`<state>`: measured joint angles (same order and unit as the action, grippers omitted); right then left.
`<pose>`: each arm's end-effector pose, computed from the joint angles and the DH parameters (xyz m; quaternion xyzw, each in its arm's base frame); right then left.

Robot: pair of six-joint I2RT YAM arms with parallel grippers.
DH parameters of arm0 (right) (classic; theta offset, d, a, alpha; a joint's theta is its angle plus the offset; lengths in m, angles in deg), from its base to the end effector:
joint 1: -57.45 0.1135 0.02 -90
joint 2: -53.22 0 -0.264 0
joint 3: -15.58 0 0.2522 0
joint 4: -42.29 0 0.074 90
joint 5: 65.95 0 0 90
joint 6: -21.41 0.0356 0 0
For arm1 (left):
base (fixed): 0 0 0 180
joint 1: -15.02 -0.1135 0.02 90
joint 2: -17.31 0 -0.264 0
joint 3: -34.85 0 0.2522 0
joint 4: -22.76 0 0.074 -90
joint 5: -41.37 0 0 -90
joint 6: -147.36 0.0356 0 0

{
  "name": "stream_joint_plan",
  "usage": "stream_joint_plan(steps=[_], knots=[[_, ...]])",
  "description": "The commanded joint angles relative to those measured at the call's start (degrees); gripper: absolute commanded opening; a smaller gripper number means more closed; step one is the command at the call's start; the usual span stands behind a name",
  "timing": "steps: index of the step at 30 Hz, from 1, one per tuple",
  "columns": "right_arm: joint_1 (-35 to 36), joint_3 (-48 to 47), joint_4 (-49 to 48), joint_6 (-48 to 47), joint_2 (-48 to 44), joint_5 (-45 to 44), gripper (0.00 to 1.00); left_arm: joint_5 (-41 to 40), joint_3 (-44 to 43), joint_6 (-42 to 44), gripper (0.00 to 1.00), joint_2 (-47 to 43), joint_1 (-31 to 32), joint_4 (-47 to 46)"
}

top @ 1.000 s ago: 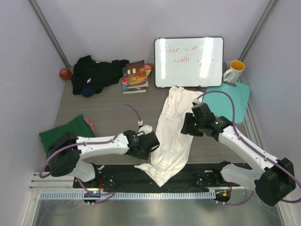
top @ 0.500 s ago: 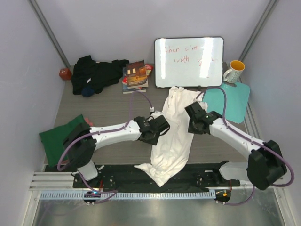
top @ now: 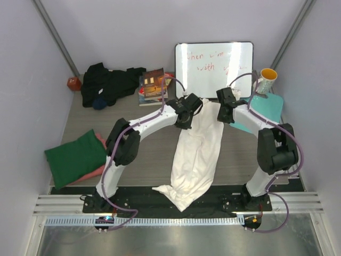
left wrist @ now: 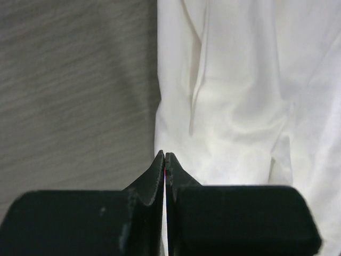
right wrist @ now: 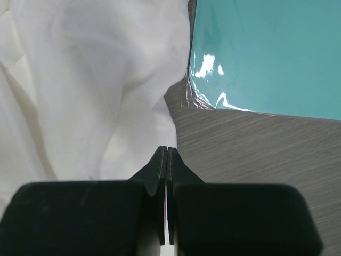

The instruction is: Fold and stack the t-shirts

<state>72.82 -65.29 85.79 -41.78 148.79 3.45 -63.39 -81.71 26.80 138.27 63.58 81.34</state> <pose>0.3371 0.0797 0.2210 0.1430 0.9366 -0.0635 0.3134 0.3089 -0.3362 0.2239 0.1212 0.9571 -0.0513 0.2582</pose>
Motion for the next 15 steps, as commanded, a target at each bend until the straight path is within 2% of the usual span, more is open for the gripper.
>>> stream_joint_plan(steps=[1, 4, 9, 15], knots=[[-0.35, -2.67, -3.28, -2.02, 5.14, -1.02, 0.01, 3.86, -9.06, 4.46, 0.00, 7.51, -1.35, 3.17], [-0.43, -3.38, -4.86, -2.11, 8.92, -0.41, 0.01, 6.58, -12.15, 4.47, 0.00, 11.74, -2.41, 1.51], [-0.43, -4.26, -5.39, -2.02, 12.53, 0.82, 0.01, 11.33, -10.49, 2.79, 0.00, 14.29, -4.60, -2.71], [-0.43, -4.78, -5.30, -2.37, 14.64, 2.93, 0.01, 10.81, -7.33, 2.27, 0.00, 15.27, -5.49, -2.45]])
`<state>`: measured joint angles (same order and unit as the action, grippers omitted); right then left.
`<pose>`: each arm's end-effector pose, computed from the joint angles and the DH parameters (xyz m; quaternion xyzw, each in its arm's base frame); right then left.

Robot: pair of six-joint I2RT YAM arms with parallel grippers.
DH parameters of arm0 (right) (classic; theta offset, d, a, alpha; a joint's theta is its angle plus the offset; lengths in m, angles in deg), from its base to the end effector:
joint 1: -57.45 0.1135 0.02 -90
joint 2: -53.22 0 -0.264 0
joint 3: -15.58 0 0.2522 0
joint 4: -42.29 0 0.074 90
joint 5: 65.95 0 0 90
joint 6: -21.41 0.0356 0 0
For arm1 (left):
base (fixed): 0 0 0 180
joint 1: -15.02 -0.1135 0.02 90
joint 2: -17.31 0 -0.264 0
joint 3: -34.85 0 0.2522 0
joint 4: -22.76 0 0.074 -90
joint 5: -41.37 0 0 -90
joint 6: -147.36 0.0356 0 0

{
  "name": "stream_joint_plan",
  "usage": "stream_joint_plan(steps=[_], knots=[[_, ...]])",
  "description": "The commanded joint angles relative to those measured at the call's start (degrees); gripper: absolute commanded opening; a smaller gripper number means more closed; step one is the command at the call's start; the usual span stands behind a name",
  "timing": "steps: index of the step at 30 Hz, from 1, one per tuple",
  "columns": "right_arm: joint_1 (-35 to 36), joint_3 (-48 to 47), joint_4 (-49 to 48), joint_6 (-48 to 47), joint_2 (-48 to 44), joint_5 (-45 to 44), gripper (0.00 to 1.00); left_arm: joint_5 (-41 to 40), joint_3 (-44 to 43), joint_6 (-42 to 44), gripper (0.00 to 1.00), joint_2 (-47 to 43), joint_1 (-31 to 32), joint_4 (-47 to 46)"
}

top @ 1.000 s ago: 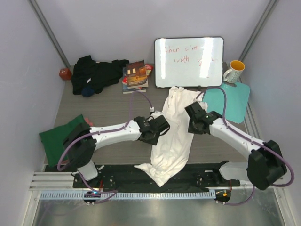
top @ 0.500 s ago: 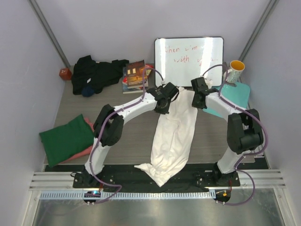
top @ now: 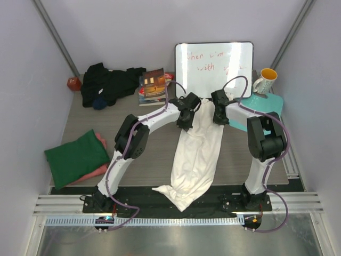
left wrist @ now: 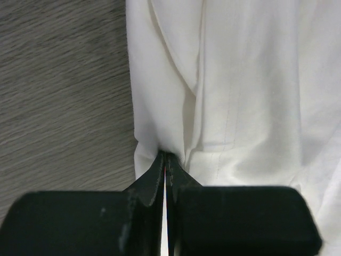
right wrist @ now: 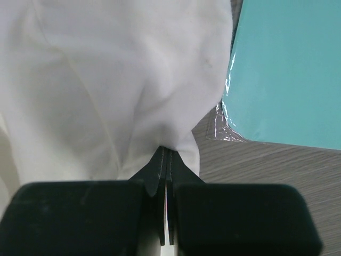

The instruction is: Fold and stack the t-shirts

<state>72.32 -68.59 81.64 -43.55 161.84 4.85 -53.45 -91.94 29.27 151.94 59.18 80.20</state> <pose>0.3716 0.0866 0.1627 0.1228 0.9532 -0.0764 0.2655 0.3616 -0.3469 0.1675 0.1275 0.9676 -0.0929 0.1970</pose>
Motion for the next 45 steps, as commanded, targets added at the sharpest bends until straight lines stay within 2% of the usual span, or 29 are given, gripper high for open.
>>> stream_joint_plan(steps=[1, 8, 16, 22, 30, 34, 38, 45], knots=[[0.07, -1.48, -1.24, -0.52, 2.03, 2.49, 0.01, 0.86, 4.12, -0.55, 0.00, 0.99, -1.27, -1.67], [1.91, -2.53, -1.06, 0.10, 4.23, 6.37, 0.01, -0.98, 19.85, -2.40, 0.00, -6.39, -2.15, -5.62], [9.64, -4.56, 0.25, 1.24, 5.90, 6.11, 0.01, -0.54, 36.55, -5.83, 0.00, -14.56, -1.71, -11.25], [13.60, -2.89, -0.10, 2.74, 3.71, 6.28, 0.01, -2.30, 42.01, -7.23, 0.00, -18.08, 0.57, -11.60], [17.72, -4.65, 0.26, 2.12, 4.67, 8.48, 0.01, -4.23, 48.60, -13.21, 0.00, -23.53, 3.39, -12.74], [18.00, -5.96, 0.26, 1.95, 5.99, 6.99, 0.01, -7.56, 46.07, -12.51, 0.00, -22.05, 3.39, -11.26], [17.82, -8.77, 1.05, 0.63, 8.44, 4.44, 0.01, -11.09, 38.25, -11.19, 0.00, -17.83, 2.25, -5.98], [15.28, -15.28, 2.81, -0.78, 12.05, 3.30, 0.01, -8.36, 26.73, -12.86, 0.00, -12.55, -3.46, -2.47]])
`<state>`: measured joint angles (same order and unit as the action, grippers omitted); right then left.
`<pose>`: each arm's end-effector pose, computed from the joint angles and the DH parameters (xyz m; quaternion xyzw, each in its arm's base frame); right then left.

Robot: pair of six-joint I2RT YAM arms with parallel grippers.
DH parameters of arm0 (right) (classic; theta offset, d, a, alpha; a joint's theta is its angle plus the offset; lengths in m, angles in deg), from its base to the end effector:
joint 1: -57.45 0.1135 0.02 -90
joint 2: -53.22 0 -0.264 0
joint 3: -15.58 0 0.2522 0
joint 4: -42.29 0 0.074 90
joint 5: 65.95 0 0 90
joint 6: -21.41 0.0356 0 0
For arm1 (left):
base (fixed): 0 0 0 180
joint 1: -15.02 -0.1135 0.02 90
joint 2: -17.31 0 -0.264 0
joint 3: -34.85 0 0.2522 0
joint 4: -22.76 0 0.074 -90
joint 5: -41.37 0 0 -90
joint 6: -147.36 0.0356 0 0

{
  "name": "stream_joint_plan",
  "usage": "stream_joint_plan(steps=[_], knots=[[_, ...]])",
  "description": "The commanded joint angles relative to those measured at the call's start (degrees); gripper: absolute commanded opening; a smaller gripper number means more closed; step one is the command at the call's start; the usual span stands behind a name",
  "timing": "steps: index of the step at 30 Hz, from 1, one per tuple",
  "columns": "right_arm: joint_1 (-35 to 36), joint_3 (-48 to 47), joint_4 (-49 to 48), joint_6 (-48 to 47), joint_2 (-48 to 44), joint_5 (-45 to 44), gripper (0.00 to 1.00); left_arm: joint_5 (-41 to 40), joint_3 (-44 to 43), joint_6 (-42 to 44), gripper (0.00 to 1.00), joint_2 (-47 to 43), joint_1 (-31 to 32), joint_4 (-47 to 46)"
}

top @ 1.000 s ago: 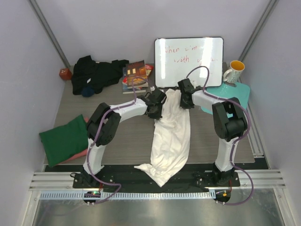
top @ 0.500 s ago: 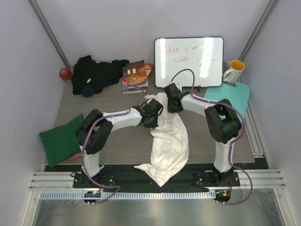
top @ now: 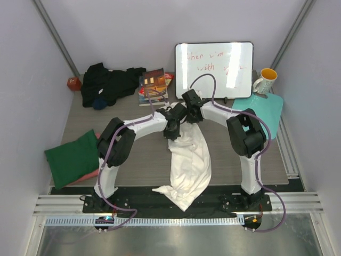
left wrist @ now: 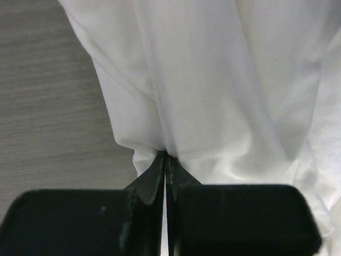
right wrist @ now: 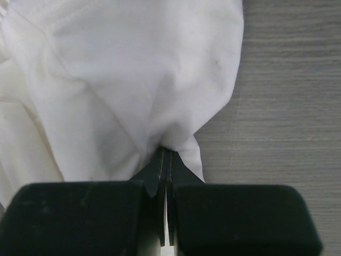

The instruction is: Fold and stack the t-shirts

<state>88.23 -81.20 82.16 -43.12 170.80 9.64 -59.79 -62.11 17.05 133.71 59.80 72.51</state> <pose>0.3749 0.2130 0.1634 -0.0127 0.9602 0.0114 0.2787 0.2986 -0.2867 0.1642 0.0206 0.9788 -0.0511 0.1971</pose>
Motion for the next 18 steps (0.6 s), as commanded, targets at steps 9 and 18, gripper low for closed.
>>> stream_joint_plan(steps=[9, 18], knots=[[-5.91, -7.76, 2.72, -1.92, 6.17, -1.93, 0.01, -3.43, -15.67, 0.50, 0.00, 13.15, -9.88, 12.70], [-7.32, -11.81, 2.81, -2.45, 9.42, -2.37, 0.01, -3.70, -23.49, 1.55, 0.00, 18.24, -12.43, 15.95]])
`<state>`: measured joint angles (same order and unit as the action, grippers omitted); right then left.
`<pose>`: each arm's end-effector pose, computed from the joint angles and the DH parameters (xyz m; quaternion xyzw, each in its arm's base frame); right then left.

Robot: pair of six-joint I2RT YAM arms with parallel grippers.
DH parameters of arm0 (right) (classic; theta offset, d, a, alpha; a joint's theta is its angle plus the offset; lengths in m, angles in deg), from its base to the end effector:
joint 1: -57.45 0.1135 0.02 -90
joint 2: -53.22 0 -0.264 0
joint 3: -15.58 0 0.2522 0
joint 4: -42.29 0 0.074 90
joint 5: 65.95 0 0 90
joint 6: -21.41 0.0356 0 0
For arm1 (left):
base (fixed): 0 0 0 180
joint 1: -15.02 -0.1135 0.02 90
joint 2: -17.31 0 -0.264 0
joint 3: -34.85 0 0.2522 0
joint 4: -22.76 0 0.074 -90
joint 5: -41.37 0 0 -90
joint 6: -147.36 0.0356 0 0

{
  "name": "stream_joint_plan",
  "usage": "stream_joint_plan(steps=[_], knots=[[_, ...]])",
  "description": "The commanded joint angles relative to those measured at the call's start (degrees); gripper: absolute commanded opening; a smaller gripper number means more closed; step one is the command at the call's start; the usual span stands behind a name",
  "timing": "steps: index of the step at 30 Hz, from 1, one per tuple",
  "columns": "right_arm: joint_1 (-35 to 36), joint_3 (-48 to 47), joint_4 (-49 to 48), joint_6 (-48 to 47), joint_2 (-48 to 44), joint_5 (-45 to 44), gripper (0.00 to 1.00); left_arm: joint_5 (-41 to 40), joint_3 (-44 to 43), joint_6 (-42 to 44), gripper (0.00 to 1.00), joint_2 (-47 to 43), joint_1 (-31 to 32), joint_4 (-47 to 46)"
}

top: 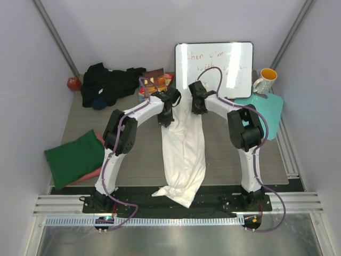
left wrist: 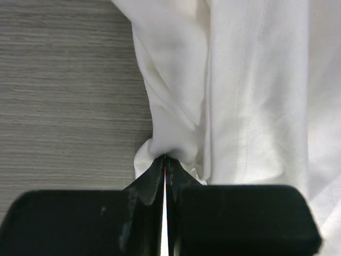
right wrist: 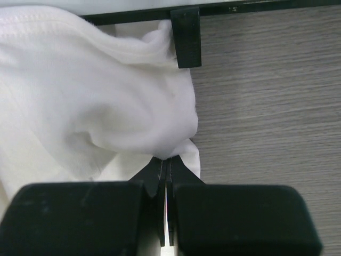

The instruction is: Fold and stack the t-shirts

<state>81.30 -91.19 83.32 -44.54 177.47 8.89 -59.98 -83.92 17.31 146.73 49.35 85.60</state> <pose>0.4297 0.1798 0.1636 0.0375 0.9540 -0.0068 0.2974 0.3891 -0.2573 0.1664 -0.0633 0.9829 -0.0084 0.1730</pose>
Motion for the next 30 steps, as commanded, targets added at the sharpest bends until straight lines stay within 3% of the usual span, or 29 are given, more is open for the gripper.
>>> stream_joint_plan(steps=[1, 11, 16, 20, 23, 30], knots=[[-0.39, -2.00, 1.56, -1.11, 2.67, -1.37, 0.01, -3.50, -2.73, 1.55, 0.00, 5.48, -2.07, 3.12], [-0.39, -2.35, 1.82, -1.20, 0.12, 2.14, 0.01, -1.48, -5.29, 3.84, 0.01, 6.54, -2.25, 2.25], [0.31, 1.69, 1.74, -1.90, -6.72, 5.84, 0.10, -0.42, -1.79, 3.67, 0.13, 2.77, -2.25, 2.34], [1.80, 6.26, 0.16, -2.87, -15.07, 7.77, 0.24, -0.51, 4.45, 3.05, 0.27, -4.61, -2.25, 0.06], [2.86, 9.16, -0.28, -3.22, -23.67, 8.30, 0.34, -0.86, 8.59, 3.05, 0.31, -10.85, -2.25, -0.65], [3.39, 19.17, 0.41, 0.28, -41.43, 8.91, 0.44, -1.04, 20.35, 1.82, 0.40, -26.92, -2.25, -1.27]])
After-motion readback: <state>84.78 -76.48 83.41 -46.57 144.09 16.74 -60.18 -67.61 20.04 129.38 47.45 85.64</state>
